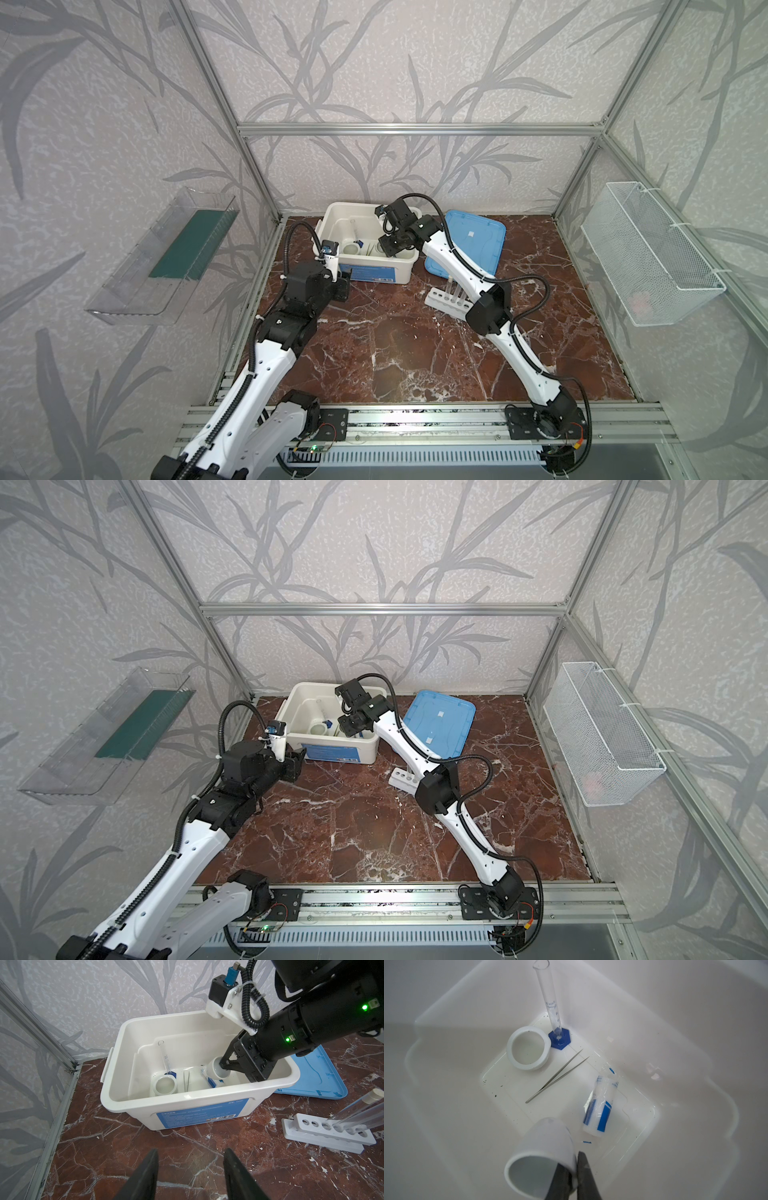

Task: Organize the chemistry lab equipment
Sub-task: 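Lift the white cup with the right gripper and carry it over the tub, then lower the white cup into the tub and open the right gripper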

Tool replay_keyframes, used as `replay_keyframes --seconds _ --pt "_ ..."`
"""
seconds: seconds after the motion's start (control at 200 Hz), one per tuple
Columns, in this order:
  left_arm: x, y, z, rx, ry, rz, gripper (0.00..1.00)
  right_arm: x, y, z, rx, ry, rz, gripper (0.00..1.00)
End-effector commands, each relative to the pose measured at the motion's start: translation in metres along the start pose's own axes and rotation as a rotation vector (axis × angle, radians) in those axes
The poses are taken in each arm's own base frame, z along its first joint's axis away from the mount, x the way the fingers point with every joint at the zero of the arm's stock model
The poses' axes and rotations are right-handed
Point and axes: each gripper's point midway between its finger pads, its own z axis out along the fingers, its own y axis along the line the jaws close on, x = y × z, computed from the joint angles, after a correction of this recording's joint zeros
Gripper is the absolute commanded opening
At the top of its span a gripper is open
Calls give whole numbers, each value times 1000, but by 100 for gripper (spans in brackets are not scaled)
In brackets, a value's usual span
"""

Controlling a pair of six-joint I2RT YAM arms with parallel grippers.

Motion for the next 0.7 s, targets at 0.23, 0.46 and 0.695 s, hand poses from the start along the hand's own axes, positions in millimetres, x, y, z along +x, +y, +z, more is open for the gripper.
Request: replay_keyframes --seconds 0.23,0.46,0.695 --pt "-10 3 -3 -8 -17 -1 51 16 0 34 -12 24 -27 8" --pt "-10 4 -2 -8 -13 -3 51 29 -3 49 -25 55 -21 9" --pt "-9 5 -1 -12 -10 -4 51 44 -5 62 -31 93 -13 9"
